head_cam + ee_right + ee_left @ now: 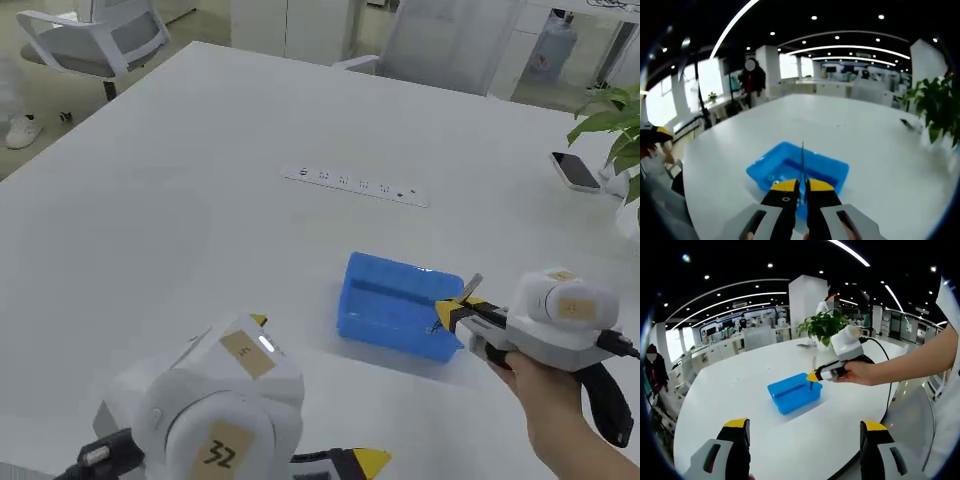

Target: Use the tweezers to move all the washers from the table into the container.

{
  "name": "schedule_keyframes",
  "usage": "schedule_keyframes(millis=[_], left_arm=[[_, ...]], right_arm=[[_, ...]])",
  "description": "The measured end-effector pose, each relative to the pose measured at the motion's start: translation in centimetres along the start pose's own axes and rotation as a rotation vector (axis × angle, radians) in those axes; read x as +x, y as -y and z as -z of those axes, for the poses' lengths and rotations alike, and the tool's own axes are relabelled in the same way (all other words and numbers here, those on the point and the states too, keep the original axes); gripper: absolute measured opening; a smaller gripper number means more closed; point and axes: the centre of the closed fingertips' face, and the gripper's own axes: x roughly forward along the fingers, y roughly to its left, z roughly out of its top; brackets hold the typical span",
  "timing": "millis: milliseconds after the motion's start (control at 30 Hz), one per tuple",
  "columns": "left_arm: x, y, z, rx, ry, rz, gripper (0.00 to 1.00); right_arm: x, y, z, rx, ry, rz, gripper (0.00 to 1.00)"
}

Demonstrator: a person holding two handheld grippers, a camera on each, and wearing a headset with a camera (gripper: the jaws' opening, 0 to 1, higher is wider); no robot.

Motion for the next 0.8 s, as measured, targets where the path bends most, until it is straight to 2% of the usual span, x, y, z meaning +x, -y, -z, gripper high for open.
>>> schedule_keyframes(millis=[567, 800], left_arm=[[0.5, -0.7, 0.9, -0.02, -0.028, -0.011, 0.93], [0.7, -1.2, 0.8, -0.024, -0.027, -0.02, 0.93]], right_arm=[[1.7, -0.1, 2.2, -0.007, -0.07, -0.006, 0.03], [1.8, 0.1, 3.0, -0.01, -0.087, -0.005, 0.03]])
